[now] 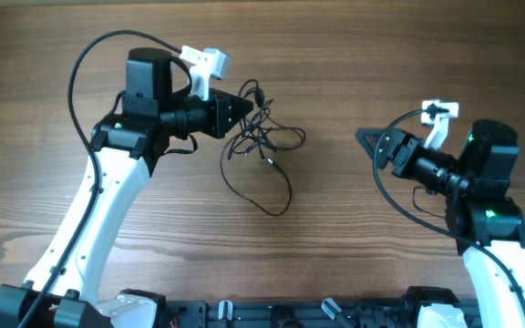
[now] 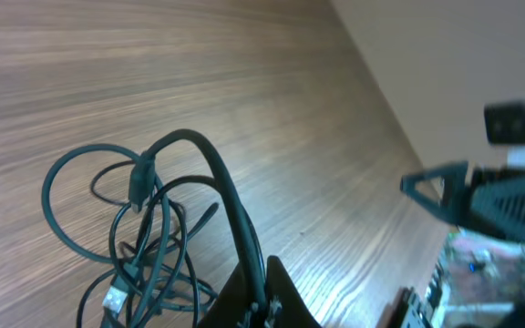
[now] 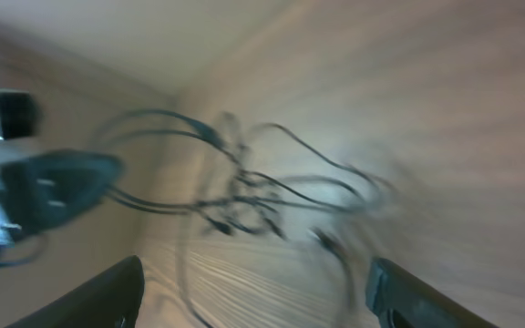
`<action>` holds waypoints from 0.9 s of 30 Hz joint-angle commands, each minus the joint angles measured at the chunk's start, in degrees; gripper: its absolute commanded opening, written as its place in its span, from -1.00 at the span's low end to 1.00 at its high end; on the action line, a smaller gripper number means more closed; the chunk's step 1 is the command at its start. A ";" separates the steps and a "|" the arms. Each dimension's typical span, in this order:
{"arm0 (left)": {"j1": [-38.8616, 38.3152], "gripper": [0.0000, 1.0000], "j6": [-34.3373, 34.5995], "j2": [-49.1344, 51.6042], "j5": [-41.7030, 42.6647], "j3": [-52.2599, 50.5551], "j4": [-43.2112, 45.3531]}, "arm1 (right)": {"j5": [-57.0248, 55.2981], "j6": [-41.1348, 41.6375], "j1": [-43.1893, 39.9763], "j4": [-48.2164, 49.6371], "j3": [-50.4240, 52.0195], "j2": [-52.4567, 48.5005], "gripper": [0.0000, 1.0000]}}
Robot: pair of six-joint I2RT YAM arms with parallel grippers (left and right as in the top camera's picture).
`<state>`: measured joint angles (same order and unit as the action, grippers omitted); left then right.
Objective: Untangle cables
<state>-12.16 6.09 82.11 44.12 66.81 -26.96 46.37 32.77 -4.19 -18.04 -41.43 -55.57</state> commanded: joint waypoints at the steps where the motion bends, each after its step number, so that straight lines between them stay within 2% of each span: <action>1: -1.46 -0.92 -4.39 -1.11 4.33 -0.15 0.15 | 1.33 11.37 5.18 5.14 -0.26 -1.31 0.43; 6: -1.92 -0.92 -4.39 -1.14 4.52 -0.15 0.17 | -3.82 16.72 17.44 12.52 -0.26 -10.86 0.48; 9: -1.92 -0.92 -4.37 -1.55 6.43 -0.15 0.17 | -4.15 21.16 21.64 18.36 -0.26 -18.12 0.49; 12: -1.99 -0.92 -4.39 -2.54 10.38 -0.15 0.11 | -4.17 26.16 23.85 28.57 -0.26 -23.76 0.48; 14: -1.99 -0.92 -4.37 -2.62 11.02 -0.15 0.13 | -5.75 30.03 24.90 35.43 -0.26 -26.34 0.36; 17: -1.99 -0.92 -4.37 -2.62 12.50 -0.15 0.15 | -11.91 31.56 26.88 36.57 -0.26 -27.47 0.14; 21: -1.99 -0.92 -4.35 -2.62 13.57 -0.15 0.17 | -17.09 35.23 29.86 37.03 -0.26 -27.50 -0.28; 24: -3.15 -0.92 -4.37 -2.62 14.38 -0.15 0.15 | -18.03 36.87 30.25 37.07 -0.26 -27.47 -0.81; 25: -3.52 -0.92 -4.37 -2.62 14.38 -0.15 0.17 | -17.99 36.79 30.25 36.94 -0.26 -27.47 -0.91; 27: -3.63 -0.92 -4.42 -2.62 14.25 -0.15 0.20 | -14.99 36.72 30.25 36.68 -0.26 -27.47 -0.91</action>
<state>-15.40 3.01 80.88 56.42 66.78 -26.98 30.15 68.97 25.93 18.46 -41.28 -82.59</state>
